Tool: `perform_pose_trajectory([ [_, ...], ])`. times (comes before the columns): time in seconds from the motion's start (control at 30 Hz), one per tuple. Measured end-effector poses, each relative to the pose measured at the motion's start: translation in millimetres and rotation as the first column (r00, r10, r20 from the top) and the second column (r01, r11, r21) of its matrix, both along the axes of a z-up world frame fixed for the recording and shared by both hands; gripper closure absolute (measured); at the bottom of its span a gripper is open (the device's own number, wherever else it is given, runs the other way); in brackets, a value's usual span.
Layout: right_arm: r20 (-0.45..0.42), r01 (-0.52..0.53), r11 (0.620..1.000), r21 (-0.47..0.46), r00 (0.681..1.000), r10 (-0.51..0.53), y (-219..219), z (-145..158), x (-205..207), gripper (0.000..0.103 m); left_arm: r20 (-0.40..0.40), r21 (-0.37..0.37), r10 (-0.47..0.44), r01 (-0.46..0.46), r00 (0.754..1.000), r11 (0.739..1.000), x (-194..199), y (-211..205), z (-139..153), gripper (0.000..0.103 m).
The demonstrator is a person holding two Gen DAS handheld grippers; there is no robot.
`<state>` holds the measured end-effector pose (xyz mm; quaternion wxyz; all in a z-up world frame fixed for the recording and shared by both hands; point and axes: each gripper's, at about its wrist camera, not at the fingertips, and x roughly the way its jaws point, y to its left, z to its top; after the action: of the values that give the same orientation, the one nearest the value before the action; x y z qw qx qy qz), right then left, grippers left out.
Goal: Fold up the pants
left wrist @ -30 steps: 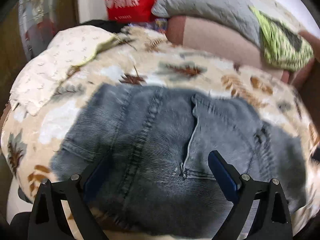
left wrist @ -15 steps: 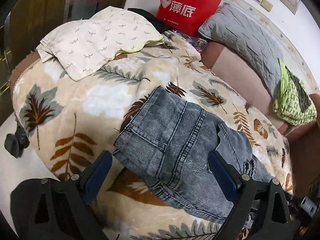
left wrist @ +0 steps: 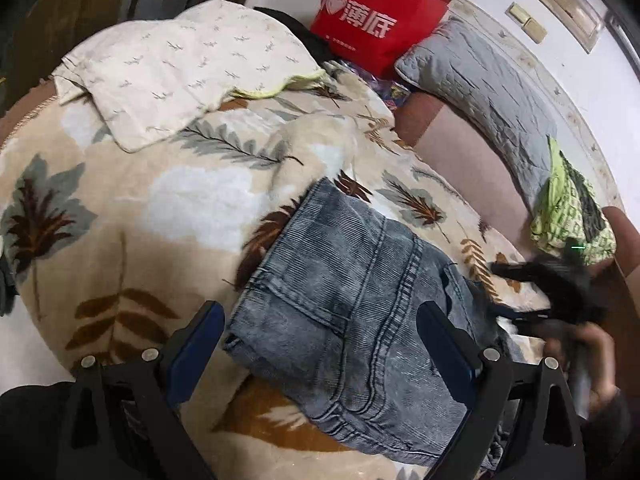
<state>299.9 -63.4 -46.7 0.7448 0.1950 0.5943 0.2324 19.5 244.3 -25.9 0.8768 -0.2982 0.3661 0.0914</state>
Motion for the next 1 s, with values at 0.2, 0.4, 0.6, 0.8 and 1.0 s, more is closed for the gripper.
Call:
perform_pose_trajectory([
  [0.2, -0.005, -0.002, 0.999, -0.050, 1.000, 0.002, 10, -5, 2, 0.017, 0.019, -0.030, 0.003, -0.002, 1.000, 1.000, 3, 3, 1, 0.007],
  [0.4, -0.012, -0.058, 0.994, -0.095, 0.998, 0.057, 25, -18, -8, 0.017, 0.028, -0.033, 0.036, -0.036, 0.999, 0.999, -3, 8, 0, 0.007],
  [0.6, 0.090, -0.073, 0.996, -0.056, 0.993, 0.078, 20, 22, -55, 0.017, 0.050, -0.063, 0.123, -0.119, 0.991, 0.991, -27, 28, 3, 0.007],
  [0.8, 0.092, -0.162, 0.986, 0.046, 0.983, 0.157, 11, 36, -127, 0.017, 0.011, -0.251, 0.162, -0.155, 0.987, 0.955, -44, 42, -3, 0.006],
  [1.0, -0.043, -0.226, 0.973, 0.048, 0.973, 0.228, 40, -21, -155, 0.016, -0.059, -0.351, 0.069, -0.086, 0.996, 0.933, -22, 22, -17, 0.006],
])
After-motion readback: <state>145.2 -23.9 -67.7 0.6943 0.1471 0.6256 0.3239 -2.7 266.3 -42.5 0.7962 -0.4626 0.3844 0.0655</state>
